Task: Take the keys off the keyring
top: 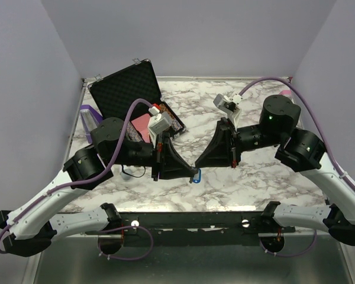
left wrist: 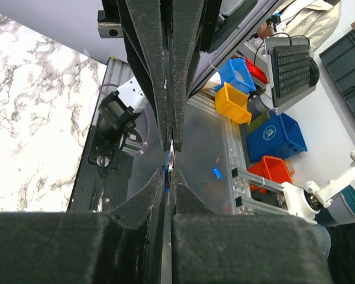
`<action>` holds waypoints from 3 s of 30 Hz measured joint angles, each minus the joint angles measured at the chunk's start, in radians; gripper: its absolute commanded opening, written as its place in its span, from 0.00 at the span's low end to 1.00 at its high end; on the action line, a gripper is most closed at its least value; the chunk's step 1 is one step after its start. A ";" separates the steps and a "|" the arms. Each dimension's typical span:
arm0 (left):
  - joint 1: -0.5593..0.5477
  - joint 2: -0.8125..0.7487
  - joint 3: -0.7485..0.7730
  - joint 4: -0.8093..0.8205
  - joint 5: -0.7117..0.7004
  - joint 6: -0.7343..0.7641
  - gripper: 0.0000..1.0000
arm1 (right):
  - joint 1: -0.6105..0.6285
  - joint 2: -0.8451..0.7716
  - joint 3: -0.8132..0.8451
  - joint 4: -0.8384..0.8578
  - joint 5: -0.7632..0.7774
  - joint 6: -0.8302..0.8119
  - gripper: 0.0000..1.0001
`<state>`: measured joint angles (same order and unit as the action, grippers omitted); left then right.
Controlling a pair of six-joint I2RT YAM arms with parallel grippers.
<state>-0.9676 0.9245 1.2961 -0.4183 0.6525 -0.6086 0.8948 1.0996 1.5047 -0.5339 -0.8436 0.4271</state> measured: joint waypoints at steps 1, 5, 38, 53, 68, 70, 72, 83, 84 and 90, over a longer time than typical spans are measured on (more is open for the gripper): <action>-0.002 0.001 0.000 -0.004 0.000 0.001 0.12 | 0.000 0.001 0.001 -0.007 -0.003 -0.004 0.01; -0.003 0.005 0.000 -0.019 0.000 0.006 0.14 | 0.000 0.004 0.004 -0.030 -0.010 -0.020 0.01; 0.000 0.011 0.006 -0.033 -0.058 0.021 0.56 | 0.003 0.011 0.013 -0.149 -0.061 -0.061 0.01; -0.003 0.018 0.006 -0.031 -0.053 0.019 0.48 | 0.003 0.011 0.013 -0.149 -0.048 -0.061 0.01; -0.023 0.040 0.026 -0.026 -0.027 0.016 0.00 | 0.003 0.002 0.007 -0.148 -0.013 -0.057 0.01; -0.024 0.043 0.028 -0.025 -0.027 0.016 0.00 | 0.003 -0.003 0.003 -0.147 -0.006 -0.053 0.13; -0.026 0.043 0.030 -0.024 -0.029 0.017 0.00 | 0.003 -0.008 0.002 -0.144 0.000 -0.048 0.22; -0.029 0.015 0.032 -0.029 -0.080 0.022 0.00 | 0.003 -0.052 0.011 -0.108 0.064 -0.025 0.69; -0.029 0.007 0.032 -0.027 -0.085 0.022 0.00 | 0.003 -0.058 0.011 -0.105 0.077 -0.023 0.69; -0.029 -0.025 0.024 0.010 -0.100 0.017 0.00 | 0.003 -0.102 -0.002 -0.056 0.191 0.013 0.66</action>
<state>-0.9970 0.8993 1.3201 -0.4080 0.5529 -0.5919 0.8978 0.9977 1.5028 -0.5900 -0.6525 0.4397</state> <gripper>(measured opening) 0.009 0.688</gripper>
